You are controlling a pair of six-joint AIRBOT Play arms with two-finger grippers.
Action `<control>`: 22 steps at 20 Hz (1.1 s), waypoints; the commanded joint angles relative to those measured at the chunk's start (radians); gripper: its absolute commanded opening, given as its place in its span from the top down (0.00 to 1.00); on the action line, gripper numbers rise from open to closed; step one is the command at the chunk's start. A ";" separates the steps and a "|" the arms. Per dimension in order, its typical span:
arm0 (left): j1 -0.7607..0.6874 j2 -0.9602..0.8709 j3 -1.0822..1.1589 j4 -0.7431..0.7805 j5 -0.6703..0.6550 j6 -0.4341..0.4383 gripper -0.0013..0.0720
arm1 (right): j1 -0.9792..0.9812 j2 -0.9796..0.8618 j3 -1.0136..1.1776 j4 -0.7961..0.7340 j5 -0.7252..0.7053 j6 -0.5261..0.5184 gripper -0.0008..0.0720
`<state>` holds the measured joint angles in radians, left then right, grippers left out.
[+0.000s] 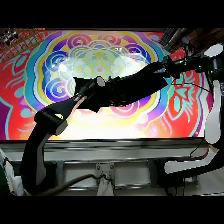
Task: Fold the clothes and pants, and hang the long-sleeved shirts on hangers.
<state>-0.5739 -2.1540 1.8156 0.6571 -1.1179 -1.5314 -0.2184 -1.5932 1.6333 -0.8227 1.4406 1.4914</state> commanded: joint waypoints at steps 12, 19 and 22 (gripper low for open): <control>0.040 0.007 0.002 -0.044 0.022 0.006 0.98 | 0.001 0.001 0.001 -0.001 -0.002 0.000 0.94; 0.015 0.006 0.002 0.053 0.103 -0.148 0.98 | 0.001 0.001 0.001 -0.001 -0.009 -0.001 0.94; 0.008 0.006 0.002 0.102 0.082 -0.157 0.98 | 0.001 0.001 0.001 0.000 -0.012 -0.001 0.94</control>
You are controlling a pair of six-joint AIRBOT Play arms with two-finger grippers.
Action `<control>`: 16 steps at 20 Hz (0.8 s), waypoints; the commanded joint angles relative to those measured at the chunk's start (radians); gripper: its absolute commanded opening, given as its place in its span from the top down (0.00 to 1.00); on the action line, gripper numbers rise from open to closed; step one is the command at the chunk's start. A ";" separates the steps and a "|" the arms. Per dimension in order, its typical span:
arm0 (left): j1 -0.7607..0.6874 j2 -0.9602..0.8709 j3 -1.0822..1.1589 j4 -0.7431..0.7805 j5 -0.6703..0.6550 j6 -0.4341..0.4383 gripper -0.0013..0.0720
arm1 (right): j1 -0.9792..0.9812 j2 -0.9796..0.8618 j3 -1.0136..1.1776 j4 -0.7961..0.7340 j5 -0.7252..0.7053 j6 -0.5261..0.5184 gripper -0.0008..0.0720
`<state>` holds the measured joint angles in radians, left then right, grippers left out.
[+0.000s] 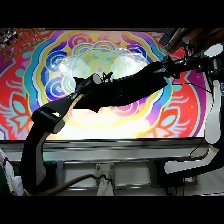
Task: Fold the clothes and pants, and hang the long-sleeved shirts on hangers.
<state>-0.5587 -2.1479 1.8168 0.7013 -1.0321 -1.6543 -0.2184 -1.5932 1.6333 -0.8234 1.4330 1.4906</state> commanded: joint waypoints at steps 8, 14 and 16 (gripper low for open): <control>-0.023 0.013 0.003 0.047 -0.024 -0.024 0.98 | 0.001 0.001 0.004 0.014 -0.002 0.000 0.94; 0.132 0.138 0.018 0.048 -0.164 0.193 0.97 | 0.034 0.001 0.030 -0.004 -0.009 0.021 0.94; 0.222 0.202 0.017 0.097 -0.239 0.249 0.97 | 0.097 0.001 0.030 -0.022 -0.015 0.047 0.94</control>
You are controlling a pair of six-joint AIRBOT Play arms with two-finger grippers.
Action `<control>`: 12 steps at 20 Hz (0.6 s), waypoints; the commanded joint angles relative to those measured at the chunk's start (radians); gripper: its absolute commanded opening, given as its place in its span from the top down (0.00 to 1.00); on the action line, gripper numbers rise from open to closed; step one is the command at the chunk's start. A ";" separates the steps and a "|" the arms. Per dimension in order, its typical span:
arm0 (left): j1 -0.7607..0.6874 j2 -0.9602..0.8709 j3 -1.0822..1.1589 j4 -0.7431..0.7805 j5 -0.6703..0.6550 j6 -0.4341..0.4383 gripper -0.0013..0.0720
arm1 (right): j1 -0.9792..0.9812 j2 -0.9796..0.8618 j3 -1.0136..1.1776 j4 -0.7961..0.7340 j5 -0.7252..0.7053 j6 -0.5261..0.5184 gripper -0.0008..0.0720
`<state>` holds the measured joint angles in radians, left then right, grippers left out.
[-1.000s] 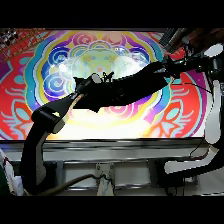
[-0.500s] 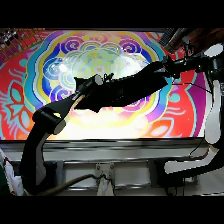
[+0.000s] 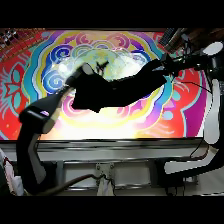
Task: Fold the clothes and pants, and hang the long-sleeved shirts on hangers.
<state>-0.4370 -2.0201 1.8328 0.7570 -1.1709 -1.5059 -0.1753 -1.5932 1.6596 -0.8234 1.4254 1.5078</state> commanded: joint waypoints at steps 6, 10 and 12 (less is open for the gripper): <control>0.342 0.331 -0.163 0.272 -0.167 0.094 0.97 | 0.328 -0.001 0.003 -0.048 -0.209 0.169 0.95; 0.467 0.592 -0.502 0.318 -0.096 0.169 0.97 | 0.538 -0.067 0.004 -0.059 -0.388 0.261 0.95; 0.534 0.710 -0.685 0.317 -0.085 0.200 0.97 | 0.619 -0.130 0.003 -0.021 -0.451 0.265 0.95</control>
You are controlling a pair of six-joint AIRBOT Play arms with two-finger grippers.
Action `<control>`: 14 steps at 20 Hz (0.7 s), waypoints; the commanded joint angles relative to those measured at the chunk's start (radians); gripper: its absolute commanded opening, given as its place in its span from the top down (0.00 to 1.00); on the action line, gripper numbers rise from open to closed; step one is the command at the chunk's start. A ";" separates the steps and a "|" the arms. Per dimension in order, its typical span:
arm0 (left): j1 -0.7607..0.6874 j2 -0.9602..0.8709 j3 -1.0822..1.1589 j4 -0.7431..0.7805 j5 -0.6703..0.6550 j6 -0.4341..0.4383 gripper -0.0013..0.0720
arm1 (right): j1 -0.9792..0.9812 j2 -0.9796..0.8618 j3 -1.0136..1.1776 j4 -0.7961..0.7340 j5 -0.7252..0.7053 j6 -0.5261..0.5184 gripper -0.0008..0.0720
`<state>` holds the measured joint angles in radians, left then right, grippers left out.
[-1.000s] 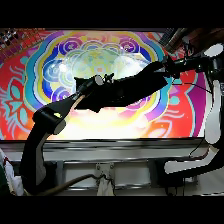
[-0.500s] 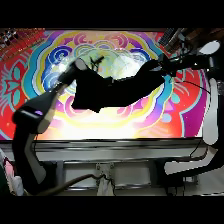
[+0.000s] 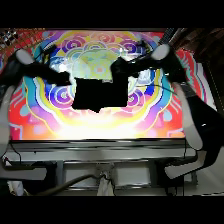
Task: Fold the clothes and pants, and hang the long-sleeved shirts on hangers.
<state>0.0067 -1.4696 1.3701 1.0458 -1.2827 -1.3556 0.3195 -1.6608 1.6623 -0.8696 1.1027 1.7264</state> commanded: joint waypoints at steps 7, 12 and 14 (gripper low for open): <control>0.155 0.452 -0.556 0.016 0.137 0.076 0.97 | 0.272 -0.329 0.160 0.206 -0.363 0.033 0.91; 0.155 0.454 -0.556 -0.053 0.125 0.074 0.97 | 0.264 -0.402 0.309 0.335 -0.205 -0.004 0.28; 0.155 0.454 -0.556 -0.078 0.124 0.075 0.97 | 0.232 -0.384 0.349 0.291 -0.109 0.001 0.29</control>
<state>0.1600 -1.0248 0.8234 1.0092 -1.1618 -1.2823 0.5724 -2.0388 1.9469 -0.5850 0.8753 1.7351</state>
